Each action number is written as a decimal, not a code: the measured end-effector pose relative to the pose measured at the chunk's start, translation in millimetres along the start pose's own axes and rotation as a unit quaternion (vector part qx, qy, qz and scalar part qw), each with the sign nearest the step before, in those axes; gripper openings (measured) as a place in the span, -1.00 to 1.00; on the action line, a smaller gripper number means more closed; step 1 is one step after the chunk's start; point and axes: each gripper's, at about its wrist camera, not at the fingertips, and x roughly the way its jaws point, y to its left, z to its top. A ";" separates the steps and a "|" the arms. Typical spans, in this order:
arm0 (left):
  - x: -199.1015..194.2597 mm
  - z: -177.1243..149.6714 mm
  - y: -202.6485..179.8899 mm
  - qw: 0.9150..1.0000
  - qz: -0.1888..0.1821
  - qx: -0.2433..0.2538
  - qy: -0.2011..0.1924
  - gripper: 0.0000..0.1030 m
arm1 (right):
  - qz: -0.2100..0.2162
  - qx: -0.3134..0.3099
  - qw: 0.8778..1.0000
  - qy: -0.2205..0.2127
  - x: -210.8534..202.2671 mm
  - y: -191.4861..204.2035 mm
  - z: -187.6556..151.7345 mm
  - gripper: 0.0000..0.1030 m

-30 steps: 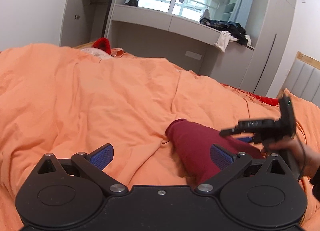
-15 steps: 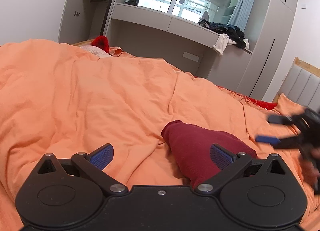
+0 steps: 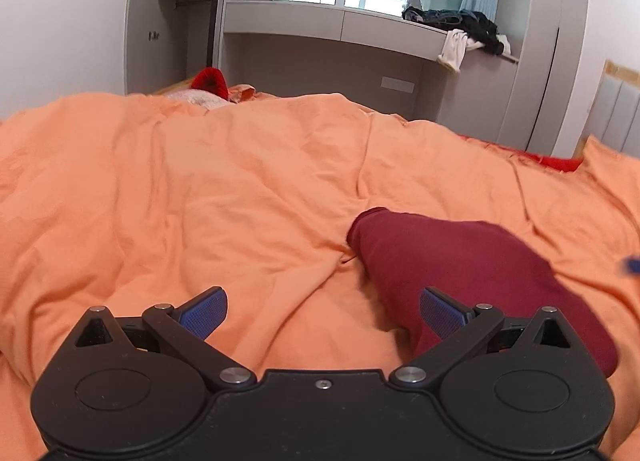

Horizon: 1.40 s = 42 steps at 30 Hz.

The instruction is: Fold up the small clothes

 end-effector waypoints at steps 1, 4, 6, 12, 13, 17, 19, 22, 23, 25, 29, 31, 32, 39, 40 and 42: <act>0.2 -1.2 -1.0 1.000 0.002 0.003 0.001 0.99 | -0.015 -0.009 1.000 -0.012 -16.5 8.8 -2.3 1.00; 0.7 -4.5 -2.1 1.000 -0.008 0.009 0.010 0.99 | -0.030 -0.001 0.999 -0.018 -52.9 15.5 -10.1 1.00; 1.7 -5.7 -5.2 1.000 -0.009 0.021 0.016 0.99 | -0.031 0.010 0.999 -0.014 -65.0 12.3 -10.4 1.00; 0.4 -6.3 -12.0 1.000 -0.007 0.017 0.002 0.99 | -0.039 0.007 0.999 -0.013 -91.0 15.6 -27.1 1.00; 0.5 -7.0 -13.0 1.000 -0.008 0.016 -0.002 0.99 | -0.042 0.006 0.999 -0.013 -95.2 17.5 -29.6 1.00; 1.6 -10.1 -22.0 0.999 0.025 0.038 -0.006 0.99 | -0.035 -0.007 0.998 -0.046 -121.4 25.6 -38.0 1.00; -4.3 -11.3 -23.0 0.999 0.021 0.030 -0.005 0.99 | -0.034 -0.021 0.998 -0.047 -131.1 31.1 -43.7 1.00; -23.5 -17.4 -33.0 0.999 0.026 0.027 -0.015 0.99 | -0.034 -0.011 0.999 -0.035 -138.3 36.0 -49.3 1.00; -30.5 -21.3 -37.5 0.999 0.024 0.031 -0.015 0.99 | -0.029 -0.008 0.999 -0.036 -140.2 36.7 -51.0 1.00; -44.1 -29.3 -47.4 0.999 0.024 0.040 -0.005 0.99 | -0.022 -0.009 0.999 -0.044 -144.4 38.6 -55.1 1.00; -74.9 -42.5 -62.8 0.999 0.036 0.039 0.014 0.99 | -0.020 -0.018 0.998 -0.053 -157.6 42.8 -65.9 1.00; -92.2 -47.3 -68.0 0.999 0.026 0.029 0.020 0.99 | -0.027 -0.021 0.998 -0.053 -163.2 44.4 -71.3 1.00; -101.8 -49.5 -70.6 0.999 0.019 0.027 0.020 0.99 | -0.029 -0.025 0.998 -0.053 -165.8 45.0 -73.8 1.00; -145.9 -58.9 -90.8 0.999 -0.005 0.045 0.025 0.99 | -0.002 -0.044 0.996 -0.075 -186.5 47.7 -86.1 1.00; -149.1 -59.8 -92.6 0.999 -0.008 0.047 0.026 0.99 | 0.002 -0.046 0.996 -0.079 -188.5 47.1 -87.4 1.00; -152.8 -60.0 -94.9 0.998 -0.016 0.048 0.029 0.99 | 0.009 -0.050 0.995 -0.086 -191.7 45.5 -89.0 1.00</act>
